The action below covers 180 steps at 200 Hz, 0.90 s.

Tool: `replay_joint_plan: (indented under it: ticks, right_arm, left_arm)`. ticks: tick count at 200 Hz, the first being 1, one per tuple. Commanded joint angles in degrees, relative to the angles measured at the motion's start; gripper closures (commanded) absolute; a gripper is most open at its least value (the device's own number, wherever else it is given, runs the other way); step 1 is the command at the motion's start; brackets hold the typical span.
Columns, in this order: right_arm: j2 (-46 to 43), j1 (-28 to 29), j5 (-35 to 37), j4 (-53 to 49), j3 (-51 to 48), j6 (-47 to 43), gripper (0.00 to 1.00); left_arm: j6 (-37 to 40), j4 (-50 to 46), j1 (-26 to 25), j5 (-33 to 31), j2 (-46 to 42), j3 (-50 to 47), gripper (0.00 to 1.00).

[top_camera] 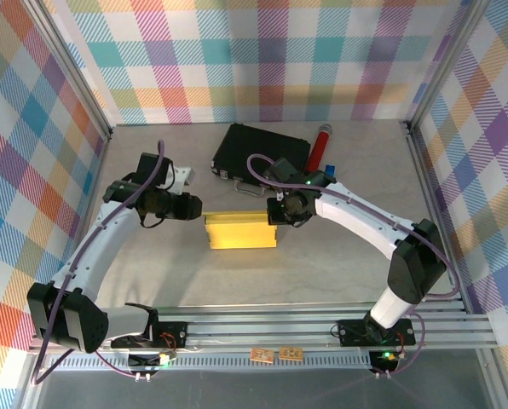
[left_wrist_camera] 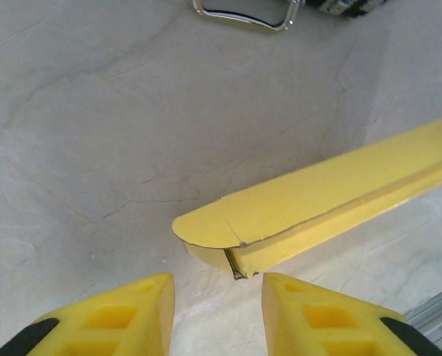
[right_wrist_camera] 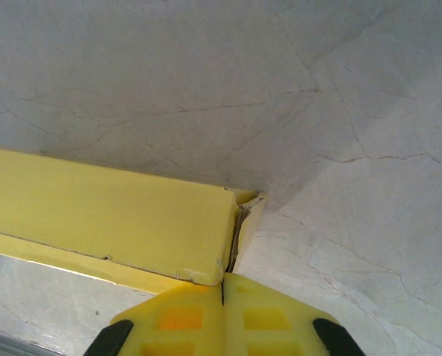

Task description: Fold the paper box

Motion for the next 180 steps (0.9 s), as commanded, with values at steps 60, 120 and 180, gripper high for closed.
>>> replay_joint_plan:
  ticks: [60,120,180]
  right_arm:
    - [1.91,-1.14,-1.85,-4.67,0.8,-2.86,1.0]
    - [2.35,-1.8,-2.29,-4.71,1.25,-3.48,1.0]
    - [2.8,-1.98,-2.62,-4.8,1.76,-3.55,1.0]
  left_arm:
    - [18.27,-4.93,-5.14,-7.74,5.03,4.44,0.61]
    - [20.97,-3.99,-6.28,-8.48,7.91,5.23,0.58]
    - [22.14,-3.05,-6.72,-5.85,5.7,2.42,0.55]
